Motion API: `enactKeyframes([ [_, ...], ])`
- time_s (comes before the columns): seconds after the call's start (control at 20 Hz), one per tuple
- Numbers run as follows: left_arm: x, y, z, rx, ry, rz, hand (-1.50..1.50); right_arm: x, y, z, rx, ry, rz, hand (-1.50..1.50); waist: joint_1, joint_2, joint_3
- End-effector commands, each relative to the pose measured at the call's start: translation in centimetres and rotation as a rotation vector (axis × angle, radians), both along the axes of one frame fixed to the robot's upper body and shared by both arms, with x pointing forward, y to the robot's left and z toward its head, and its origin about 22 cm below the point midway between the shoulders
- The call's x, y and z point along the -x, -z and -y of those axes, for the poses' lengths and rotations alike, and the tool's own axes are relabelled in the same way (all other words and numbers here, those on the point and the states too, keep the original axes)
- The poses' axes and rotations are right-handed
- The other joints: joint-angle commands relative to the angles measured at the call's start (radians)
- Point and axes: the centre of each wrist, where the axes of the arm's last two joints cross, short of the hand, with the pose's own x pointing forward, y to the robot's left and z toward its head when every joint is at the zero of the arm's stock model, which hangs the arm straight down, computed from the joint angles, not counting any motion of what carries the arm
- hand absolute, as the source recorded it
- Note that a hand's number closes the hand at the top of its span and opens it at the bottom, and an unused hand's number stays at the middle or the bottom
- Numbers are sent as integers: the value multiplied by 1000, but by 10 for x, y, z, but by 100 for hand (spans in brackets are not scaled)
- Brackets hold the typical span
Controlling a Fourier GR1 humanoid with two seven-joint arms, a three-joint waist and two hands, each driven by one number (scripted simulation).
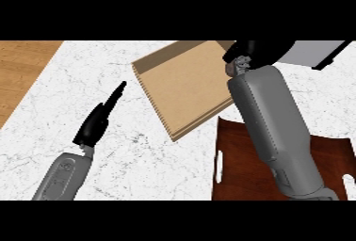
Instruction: Pick the cupcake from the tray and place it in the cardboard box
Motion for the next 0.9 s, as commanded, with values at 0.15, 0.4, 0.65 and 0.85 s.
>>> enactKeyframes([
  [0.15,1,0,-11,3,-27,-5,0,4,-16,-1,-290,135,346,-150,-20,-6,1],
  [0.4,2,0,-21,-5,-60,-6,0,12,-11,9,-302,138,551,-150,-52,-13,1],
  [0.65,9,5,-22,-4,-73,-9,0,24,29,20,-263,134,664,-150,-72,-22,2],
  [0.85,17,16,-36,4,-100,-38,0,35,45,26,-242,140,737,-150,-99,-26,0],
])
